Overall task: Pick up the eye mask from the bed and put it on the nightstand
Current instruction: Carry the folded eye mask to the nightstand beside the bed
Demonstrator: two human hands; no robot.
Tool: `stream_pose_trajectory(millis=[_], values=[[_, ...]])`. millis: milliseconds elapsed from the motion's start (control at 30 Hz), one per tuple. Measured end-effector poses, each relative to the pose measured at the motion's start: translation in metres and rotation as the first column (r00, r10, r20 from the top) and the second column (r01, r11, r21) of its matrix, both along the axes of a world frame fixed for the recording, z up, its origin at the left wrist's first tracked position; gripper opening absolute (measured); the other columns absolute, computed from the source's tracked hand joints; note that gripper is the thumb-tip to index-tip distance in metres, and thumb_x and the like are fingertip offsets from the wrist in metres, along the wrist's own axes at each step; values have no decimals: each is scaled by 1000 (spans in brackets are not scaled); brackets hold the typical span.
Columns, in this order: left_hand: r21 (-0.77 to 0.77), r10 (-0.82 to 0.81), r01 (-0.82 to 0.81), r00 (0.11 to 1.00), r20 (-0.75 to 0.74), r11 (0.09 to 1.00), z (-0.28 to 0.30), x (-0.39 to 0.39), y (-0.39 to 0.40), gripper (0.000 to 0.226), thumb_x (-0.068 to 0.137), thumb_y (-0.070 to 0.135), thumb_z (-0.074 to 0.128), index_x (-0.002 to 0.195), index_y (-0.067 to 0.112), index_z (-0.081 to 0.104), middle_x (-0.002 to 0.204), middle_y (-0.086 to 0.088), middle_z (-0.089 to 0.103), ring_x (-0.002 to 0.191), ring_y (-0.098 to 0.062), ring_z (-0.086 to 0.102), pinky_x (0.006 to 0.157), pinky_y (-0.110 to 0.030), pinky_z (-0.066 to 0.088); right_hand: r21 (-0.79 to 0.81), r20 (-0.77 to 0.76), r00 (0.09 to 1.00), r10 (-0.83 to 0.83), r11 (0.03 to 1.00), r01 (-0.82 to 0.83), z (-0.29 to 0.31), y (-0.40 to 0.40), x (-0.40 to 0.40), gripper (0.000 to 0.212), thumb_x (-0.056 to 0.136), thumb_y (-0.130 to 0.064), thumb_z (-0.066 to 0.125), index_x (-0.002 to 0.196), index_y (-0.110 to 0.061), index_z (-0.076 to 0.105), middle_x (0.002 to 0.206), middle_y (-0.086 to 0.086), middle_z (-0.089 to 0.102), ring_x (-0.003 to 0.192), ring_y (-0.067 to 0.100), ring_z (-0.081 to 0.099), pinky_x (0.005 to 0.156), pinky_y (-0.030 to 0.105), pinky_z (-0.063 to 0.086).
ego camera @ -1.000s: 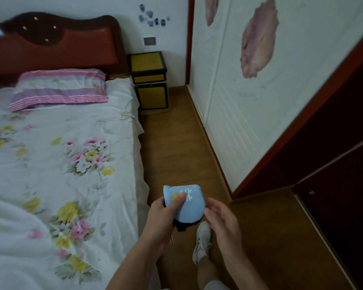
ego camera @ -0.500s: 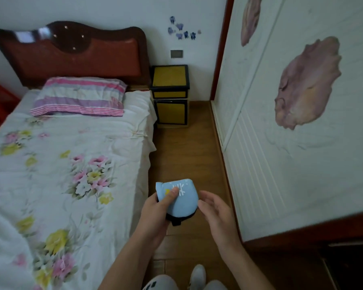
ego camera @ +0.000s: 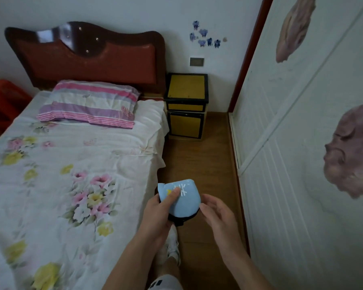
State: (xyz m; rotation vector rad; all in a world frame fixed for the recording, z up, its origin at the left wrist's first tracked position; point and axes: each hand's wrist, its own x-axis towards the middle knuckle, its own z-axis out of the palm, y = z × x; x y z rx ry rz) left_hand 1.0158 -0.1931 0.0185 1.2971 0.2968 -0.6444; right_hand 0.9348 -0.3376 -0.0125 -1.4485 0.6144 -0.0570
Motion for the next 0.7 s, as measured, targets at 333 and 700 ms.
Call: stream_pose_trajectory(millis=[333, 700], values=[[-19, -53, 53, 998, 17, 998, 22, 200, -24, 50, 70, 38, 79, 111, 12, 69, 98, -13, 79, 89, -29, 76, 61, -36, 61, 9, 22, 998, -52, 999, 52, 15, -19, 194, 31, 83, -40, 71, 113, -36, 65, 108, -18, 72, 106, 3, 66, 92, 32, 54], [-8, -73, 73, 997, -29, 997, 4, 343, -70, 32, 85, 23, 72, 113, 8, 68, 99, -14, 79, 88, -28, 76, 53, -30, 59, 22, -9, 996, -94, 995, 94, 7, -64, 329, 30, 86, -32, 70, 115, -28, 66, 113, -6, 73, 105, 6, 68, 90, 30, 55]])
